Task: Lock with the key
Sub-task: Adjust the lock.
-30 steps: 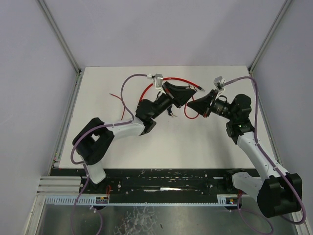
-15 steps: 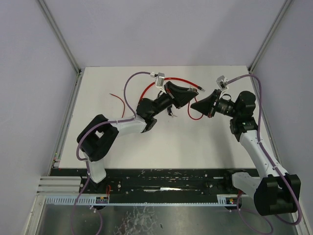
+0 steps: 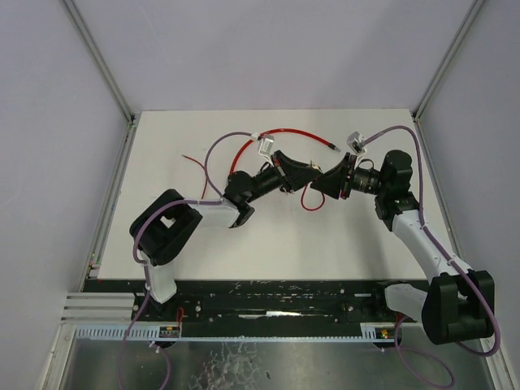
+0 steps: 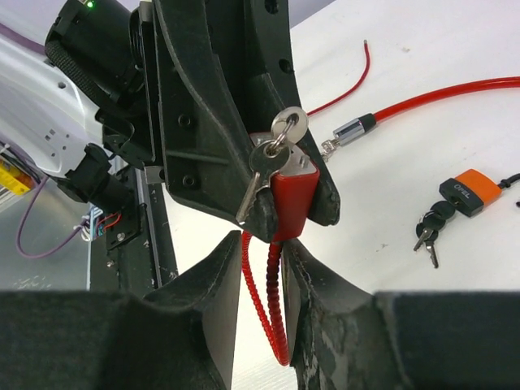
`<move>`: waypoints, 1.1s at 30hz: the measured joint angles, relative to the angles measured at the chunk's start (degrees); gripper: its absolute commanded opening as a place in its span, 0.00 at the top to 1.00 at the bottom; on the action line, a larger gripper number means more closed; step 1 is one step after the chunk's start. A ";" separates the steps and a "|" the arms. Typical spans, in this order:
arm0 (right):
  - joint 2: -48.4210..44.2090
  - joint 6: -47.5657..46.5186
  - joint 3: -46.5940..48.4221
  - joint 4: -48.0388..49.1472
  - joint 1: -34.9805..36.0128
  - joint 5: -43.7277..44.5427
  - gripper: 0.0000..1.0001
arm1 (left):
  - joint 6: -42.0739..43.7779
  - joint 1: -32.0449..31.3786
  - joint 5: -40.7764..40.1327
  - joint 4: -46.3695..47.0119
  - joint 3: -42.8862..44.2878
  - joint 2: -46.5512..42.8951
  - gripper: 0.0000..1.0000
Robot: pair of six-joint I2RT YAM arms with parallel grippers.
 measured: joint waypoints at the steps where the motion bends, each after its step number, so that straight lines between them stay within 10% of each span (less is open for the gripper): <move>1: -0.13 -0.81 0.22 -0.96 0.02 0.17 0.67 | 0.04 0.02 0.02 0.00 -0.24 0.00 1.00; 23: 3.37 -10.82 1.44 -8.52 4.15 3.69 0.66 | -1.73 2.40 0.09 1.38 -4.63 -1.31 1.00; 28: 3.76 -11.67 1.44 -8.66 4.28 4.35 0.98 | -2.84 2.69 0.00 2.64 -4.92 -1.70 1.00; 33: 3.74 -11.34 1.31 -7.21 4.70 3.19 1.00 | -3.06 2.80 0.02 3.56 -5.49 -1.84 1.00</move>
